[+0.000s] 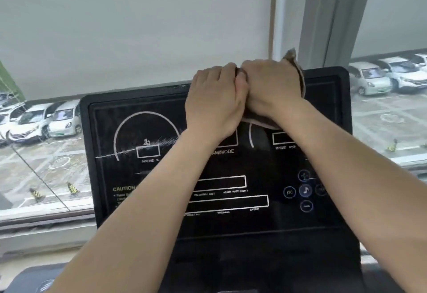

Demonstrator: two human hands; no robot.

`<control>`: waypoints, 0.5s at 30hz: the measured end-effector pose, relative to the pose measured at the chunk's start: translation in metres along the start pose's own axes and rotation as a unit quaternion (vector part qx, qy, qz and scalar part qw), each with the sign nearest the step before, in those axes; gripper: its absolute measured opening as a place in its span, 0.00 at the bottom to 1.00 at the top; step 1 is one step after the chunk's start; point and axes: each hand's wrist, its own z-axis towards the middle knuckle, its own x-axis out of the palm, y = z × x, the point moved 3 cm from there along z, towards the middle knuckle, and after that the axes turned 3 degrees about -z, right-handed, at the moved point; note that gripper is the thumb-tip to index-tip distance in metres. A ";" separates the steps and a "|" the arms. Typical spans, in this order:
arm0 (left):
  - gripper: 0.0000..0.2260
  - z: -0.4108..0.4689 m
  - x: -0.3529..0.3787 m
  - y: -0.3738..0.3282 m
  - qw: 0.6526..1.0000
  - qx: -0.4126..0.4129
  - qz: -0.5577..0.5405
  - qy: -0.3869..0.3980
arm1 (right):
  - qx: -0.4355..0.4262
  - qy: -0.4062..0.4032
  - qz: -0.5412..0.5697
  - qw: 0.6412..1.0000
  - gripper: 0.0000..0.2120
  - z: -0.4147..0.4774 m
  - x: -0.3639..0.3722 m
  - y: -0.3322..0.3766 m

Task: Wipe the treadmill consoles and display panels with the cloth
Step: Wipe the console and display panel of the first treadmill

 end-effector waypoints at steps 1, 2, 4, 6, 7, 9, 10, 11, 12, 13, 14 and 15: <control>0.27 0.008 -0.003 -0.002 1.000 0.004 -0.001 0.014 | 0.001 0.036 0.007 0.999 0.11 0.007 0.000 -0.007; 0.25 0.014 -0.007 0.002 1.000 0.012 0.005 0.021 | 0.004 0.084 0.024 0.996 0.13 0.015 -0.001 -0.011; 0.20 0.013 -0.018 0.020 0.999 0.021 0.018 0.030 | 0.003 0.164 0.075 0.984 0.21 0.027 -0.004 -0.005; 0.19 0.004 -0.030 0.045 0.999 0.026 0.039 0.015 | -0.017 0.205 0.115 0.972 0.25 0.036 -0.005 0.017; 0.19 -0.002 -0.036 0.059 0.998 0.025 0.052 0.010 | -0.034 0.211 0.126 0.969 0.26 0.040 -0.004 0.034; 0.20 -0.014 -0.051 0.097 0.997 0.008 0.073 -0.001 | -0.074 0.194 0.134 0.969 0.26 0.050 -0.004 0.081; 0.21 -0.020 -0.060 0.120 0.996 -0.008 0.083 -0.007 | -0.094 0.179 0.138 0.969 0.26 0.055 -0.004 0.108; 0.21 -0.025 -0.069 0.142 0.995 -0.031 0.091 -0.012 | -0.110 0.168 0.144 0.969 0.27 0.061 -0.004 0.134; 0.20 -0.031 -0.077 0.163 0.995 -0.060 0.082 -0.019 | -0.119 0.161 0.150 0.968 0.29 0.066 -0.005 0.158; 0.18 -0.034 -0.082 0.181 0.993 -0.086 0.071 -0.025 | -0.119 0.160 0.155 0.968 0.30 0.071 -0.004 0.178; 0.15 -0.038 -0.086 0.194 0.992 -0.113 0.055 -0.029 | -0.114 0.155 0.160 0.968 0.30 0.075 -0.003 0.194; 0.14 -0.041 -0.088 0.202 0.990 -0.133 0.043 -0.034 | -0.106 0.138 0.164 0.971 0.29 0.077 -0.003 0.207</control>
